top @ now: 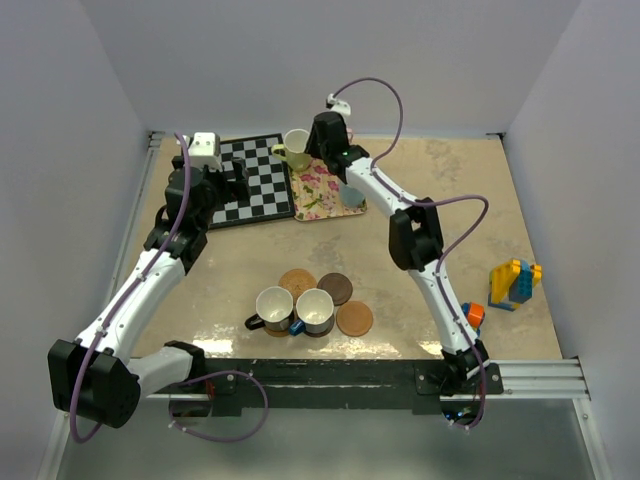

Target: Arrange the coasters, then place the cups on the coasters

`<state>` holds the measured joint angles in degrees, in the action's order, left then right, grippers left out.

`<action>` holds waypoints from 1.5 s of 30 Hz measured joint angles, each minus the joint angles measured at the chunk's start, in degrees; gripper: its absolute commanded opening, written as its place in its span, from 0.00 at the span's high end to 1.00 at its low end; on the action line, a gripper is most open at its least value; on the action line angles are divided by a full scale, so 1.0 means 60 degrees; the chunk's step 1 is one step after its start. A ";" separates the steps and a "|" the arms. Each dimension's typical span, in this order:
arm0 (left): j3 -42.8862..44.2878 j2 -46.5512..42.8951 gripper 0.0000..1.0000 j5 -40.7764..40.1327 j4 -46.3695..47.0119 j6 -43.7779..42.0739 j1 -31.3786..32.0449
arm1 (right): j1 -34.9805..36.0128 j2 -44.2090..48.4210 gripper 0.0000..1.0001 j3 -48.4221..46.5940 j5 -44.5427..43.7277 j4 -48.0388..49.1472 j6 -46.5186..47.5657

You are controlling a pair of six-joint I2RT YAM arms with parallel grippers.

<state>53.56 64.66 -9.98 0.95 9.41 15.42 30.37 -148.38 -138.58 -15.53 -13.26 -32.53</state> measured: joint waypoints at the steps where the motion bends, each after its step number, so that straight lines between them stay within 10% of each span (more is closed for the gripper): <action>1: 0.0000 0.0000 0.02 0.0000 0.0000 0.0000 0.0000 | -0.0004 0.0091 0.69 0.0153 -0.0007 -0.0004 0.0004; 14: 0.0000 0.0000 0.02 0.0000 0.0000 0.0000 0.0000 | -0.0004 0.0277 1.00 0.0798 0.0018 -0.0080 0.0153; 31: 0.0000 0.0066 0.02 -0.0051 -0.0025 -0.0004 0.0000 | -0.0062 0.1446 1.00 0.1759 0.1315 0.0240 0.0532; 45: 0.0000 0.0186 0.02 -0.0211 -0.0087 -0.0018 0.0000 | -0.0011 0.6900 1.00 0.4459 0.1734 0.0025 0.1912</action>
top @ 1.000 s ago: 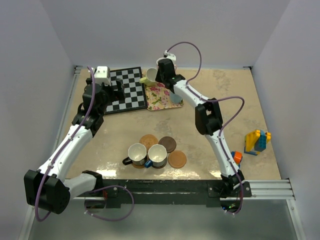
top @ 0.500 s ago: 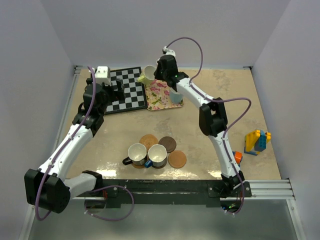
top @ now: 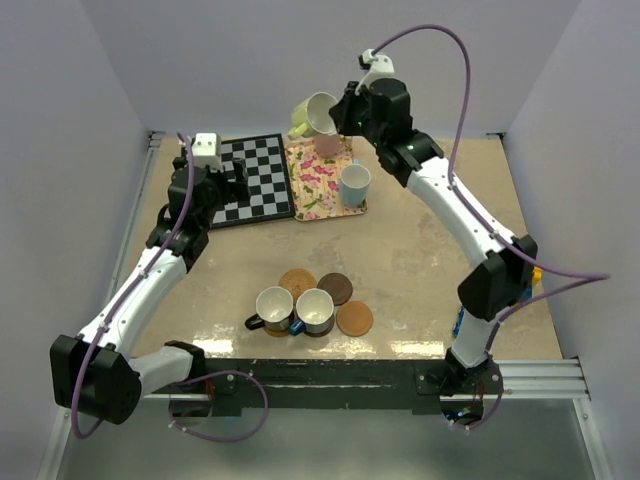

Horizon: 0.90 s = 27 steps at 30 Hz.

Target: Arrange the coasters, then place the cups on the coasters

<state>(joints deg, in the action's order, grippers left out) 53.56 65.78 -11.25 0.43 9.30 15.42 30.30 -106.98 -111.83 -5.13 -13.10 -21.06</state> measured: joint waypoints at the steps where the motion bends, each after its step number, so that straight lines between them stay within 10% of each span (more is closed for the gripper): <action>1: 0.0000 0.0000 0.02 -0.0011 -0.0011 -0.0004 0.0000 | 0.0000 0.0386 1.00 0.0321 -0.0025 -0.0062 0.0131; 27: 0.0000 -0.0004 0.02 -0.0084 -0.0015 -0.0022 0.0000 | 0.0186 0.6349 1.00 0.7249 -0.1545 -0.4207 0.1009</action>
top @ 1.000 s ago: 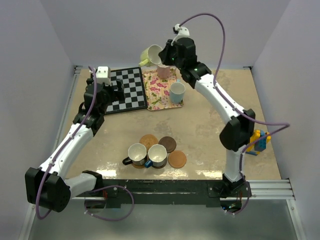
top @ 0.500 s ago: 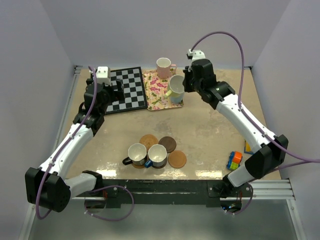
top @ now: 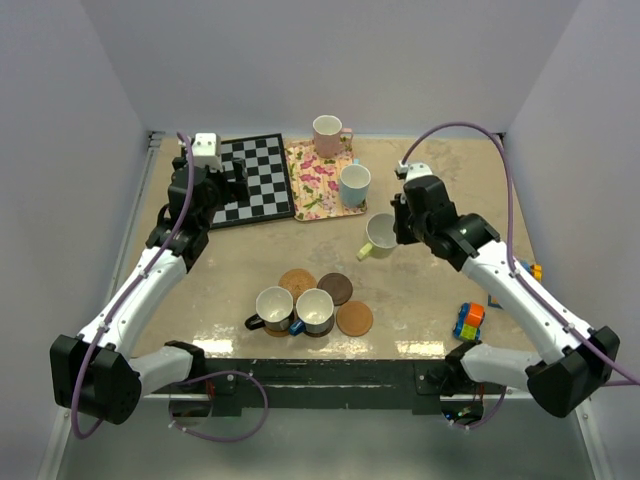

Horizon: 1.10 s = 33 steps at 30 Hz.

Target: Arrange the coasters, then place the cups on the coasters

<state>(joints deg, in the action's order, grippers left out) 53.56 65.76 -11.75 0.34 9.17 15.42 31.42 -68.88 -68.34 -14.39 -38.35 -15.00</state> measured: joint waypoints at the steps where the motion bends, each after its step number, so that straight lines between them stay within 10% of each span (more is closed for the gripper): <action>1: 0.0000 0.0000 0.02 0.0004 0.0000 0.0000 0.0000 | 0.0022 0.0153 1.00 0.0208 0.0062 -0.0182 -0.0058; 33: 0.0000 0.0004 0.02 0.0000 0.0000 -0.0004 0.0087 | 0.3377 0.2200 1.00 0.3045 -0.0576 -0.0852 -0.3588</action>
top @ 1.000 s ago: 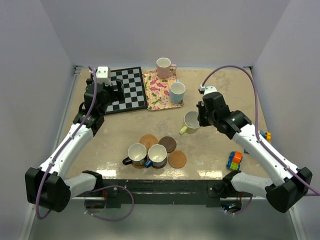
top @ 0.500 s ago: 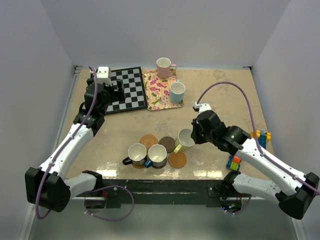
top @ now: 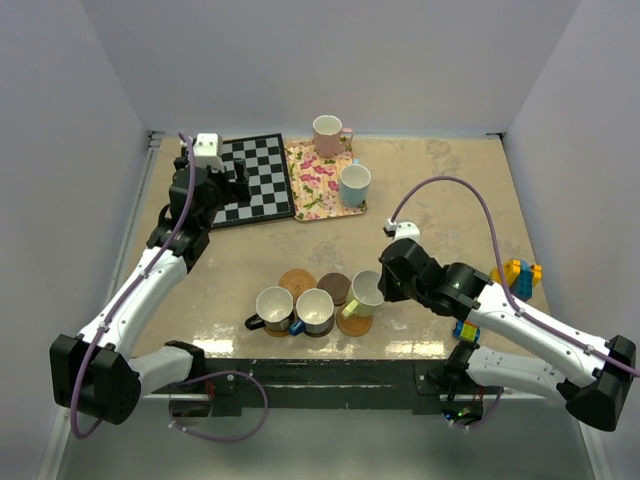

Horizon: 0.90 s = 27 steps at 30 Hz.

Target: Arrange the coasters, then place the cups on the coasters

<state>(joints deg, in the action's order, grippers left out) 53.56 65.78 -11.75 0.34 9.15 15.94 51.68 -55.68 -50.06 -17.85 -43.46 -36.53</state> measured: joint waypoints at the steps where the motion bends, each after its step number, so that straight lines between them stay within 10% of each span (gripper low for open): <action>1: 0.0000 0.0000 0.02 0.0000 0.0000 0.0000 0.0000 | 0.0047 -0.0004 1.00 0.0033 -0.0095 -0.0044 -0.0069; 27: 0.0000 0.0000 0.02 0.0000 0.0000 0.0000 0.0036 | 0.1723 -0.0699 1.00 0.0648 -0.1162 0.0091 -0.1577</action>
<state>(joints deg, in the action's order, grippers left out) 53.56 65.78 -11.75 0.34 9.15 16.16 62.02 -59.88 -46.17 -24.82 -42.92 -46.00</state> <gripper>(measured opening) 0.983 0.059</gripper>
